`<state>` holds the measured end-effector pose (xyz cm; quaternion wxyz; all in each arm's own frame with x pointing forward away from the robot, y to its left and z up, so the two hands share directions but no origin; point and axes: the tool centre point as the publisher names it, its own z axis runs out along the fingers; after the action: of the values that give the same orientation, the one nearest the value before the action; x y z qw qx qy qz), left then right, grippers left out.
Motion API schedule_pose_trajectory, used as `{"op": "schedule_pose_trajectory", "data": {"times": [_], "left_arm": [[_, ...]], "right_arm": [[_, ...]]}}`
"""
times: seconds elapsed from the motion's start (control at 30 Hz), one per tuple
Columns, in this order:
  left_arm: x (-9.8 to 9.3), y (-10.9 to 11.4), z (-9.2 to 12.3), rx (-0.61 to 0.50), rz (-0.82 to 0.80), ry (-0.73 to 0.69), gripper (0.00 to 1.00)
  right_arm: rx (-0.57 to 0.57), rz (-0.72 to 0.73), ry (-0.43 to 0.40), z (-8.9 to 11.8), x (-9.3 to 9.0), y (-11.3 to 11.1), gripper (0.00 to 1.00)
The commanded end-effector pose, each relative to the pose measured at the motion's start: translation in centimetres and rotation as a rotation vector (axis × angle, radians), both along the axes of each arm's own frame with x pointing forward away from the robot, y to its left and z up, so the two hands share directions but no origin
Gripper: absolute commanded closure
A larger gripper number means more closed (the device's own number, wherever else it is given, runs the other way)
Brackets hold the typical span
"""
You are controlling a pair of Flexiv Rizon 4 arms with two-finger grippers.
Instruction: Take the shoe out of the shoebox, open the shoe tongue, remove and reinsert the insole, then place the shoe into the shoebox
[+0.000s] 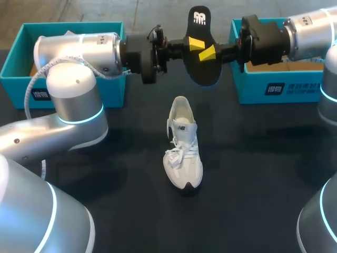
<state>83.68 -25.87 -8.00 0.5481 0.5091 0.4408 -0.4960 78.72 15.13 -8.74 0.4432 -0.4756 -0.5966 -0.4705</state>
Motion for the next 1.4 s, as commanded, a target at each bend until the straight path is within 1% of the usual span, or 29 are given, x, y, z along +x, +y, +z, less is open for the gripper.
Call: {"op": "schedule_pose_trajectory", "data": {"times": [0.03,0.07,0.1,0.17,0.23,0.4,0.63,0.77,0.93,1.03,1.2,1.3,1.4], "left_arm": [[-0.2,0.0,-0.1,-0.008,0.0,-0.004,1.0],[-0.2,0.0,-0.2,-0.007,0.0,-0.004,1.0],[-0.2,0.1,-0.2,-0.005,0.0,-0.004,0.82],[-0.2,0.3,-0.3,-0.003,0.003,-0.005,0.55],[-0.2,0.4,-0.3,-0.003,0.005,-0.008,0.0],[-0.2,1.3,-0.2,-0.018,-0.011,-0.012,0.0],[0.2,3.3,-0.7,0.016,-0.034,-0.028,0.0],[0.3,4.2,-0.8,0.032,-0.061,-0.042,0.0],[0.5,5.9,-1.7,0.087,-0.108,-0.062,0.0],[0.6,6.6,-2.3,0.124,-0.142,-0.082,0.0],[0.5,7.7,-3.1,0.183,-0.21,-0.133,0.0],[0.5,8.5,-3.7,0.222,-0.242,-0.162,0.0],[0.6,9.2,-4.3,0.261,-0.264,-0.185,0.0]], "right_arm": [[0.003,-0.002,-0.007,-0.2,0.1,0.3,1.0],[0.003,-0.003,-0.009,-0.2,0.1,0.3,1.0],[0.002,-0.006,-0.016,-0.2,0.0,0.3,1.0],[0.002,-0.011,-0.02,-0.1,0.0,0.2,1.0],[0.001,-0.013,-0.022,-0.1,0.0,0.1,1.0],[-0.003,-0.022,-0.025,-0.3,0.0,-0.2,1.0],[-0.017,-0.035,-0.04,-0.3,0.1,-1.0,1.0],[-0.026,-0.044,-0.074,-0.3,0.2,-1.5,1.0],[-0.03,-0.034,-0.176,-0.3,0.5,-1.9,1.0],[-0.025,-0.024,-0.279,-0.2,0.6,-1.9,1.0],[-0.027,-0.001,-0.413,-0.3,0.8,-1.7,1.0],[-0.028,0.013,-0.481,-0.1,0.7,-1.4,1.0],[-0.025,0.019,-0.525,0.1,0.8,-1.3,1.0]]}}
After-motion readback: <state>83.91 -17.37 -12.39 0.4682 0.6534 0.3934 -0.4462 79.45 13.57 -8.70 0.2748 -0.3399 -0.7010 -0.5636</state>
